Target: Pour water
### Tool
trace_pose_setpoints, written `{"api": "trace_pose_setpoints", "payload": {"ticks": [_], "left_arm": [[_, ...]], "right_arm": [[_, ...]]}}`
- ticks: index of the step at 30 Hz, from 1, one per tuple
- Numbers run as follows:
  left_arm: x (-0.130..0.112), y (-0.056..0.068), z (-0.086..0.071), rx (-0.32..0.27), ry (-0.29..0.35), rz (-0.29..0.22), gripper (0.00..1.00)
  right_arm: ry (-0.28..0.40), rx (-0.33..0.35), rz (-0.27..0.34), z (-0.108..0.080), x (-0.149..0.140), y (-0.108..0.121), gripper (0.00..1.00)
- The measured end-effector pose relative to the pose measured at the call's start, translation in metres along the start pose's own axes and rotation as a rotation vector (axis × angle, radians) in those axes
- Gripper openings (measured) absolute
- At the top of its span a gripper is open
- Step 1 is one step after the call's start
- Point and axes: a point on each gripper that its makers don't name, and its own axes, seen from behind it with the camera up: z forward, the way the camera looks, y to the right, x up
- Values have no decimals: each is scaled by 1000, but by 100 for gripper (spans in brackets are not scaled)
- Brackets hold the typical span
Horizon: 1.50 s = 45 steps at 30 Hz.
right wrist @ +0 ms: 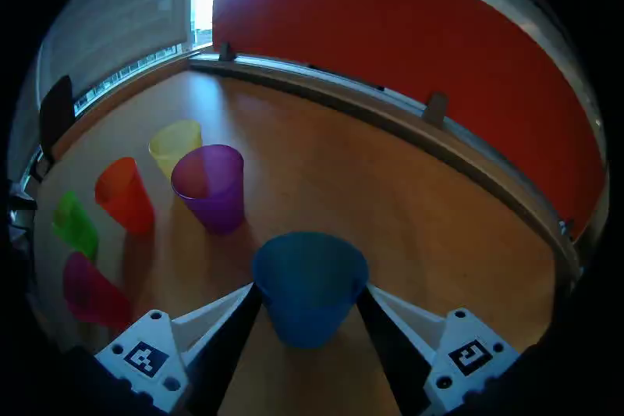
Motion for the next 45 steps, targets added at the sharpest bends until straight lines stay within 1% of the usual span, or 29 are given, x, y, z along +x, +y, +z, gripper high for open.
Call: {"api": "trace_pose_setpoints", "payload": {"ticks": [9,14,18,21,25,32,38,45], "left_arm": [[6,-2,-4,6,20,-21,91],[8,-3,-5,11,27,-17,91],[7,-2,-6,12,28,-14,91],[7,-2,-7,12,29,-15,91],[6,-1,-9,13,31,-16,91],[9,-1,-11,13,38,-11,91],[10,-1,-14,14,45,-6,91],[12,-4,-18,18,52,8,91]], "right_arm": [[-3,-2,-8,-3,-4,1,89],[-7,-8,-7,-6,-7,2,90],[-28,-16,-1,-8,-14,4,93],[-46,-17,-9,-11,-20,5,95],[-53,-21,-24,-14,-24,5,100],[-55,-27,-19,-18,-27,4,100],[-59,-36,-13,-27,-35,3,100],[-63,-42,8,-42,-50,-3,100]]}}
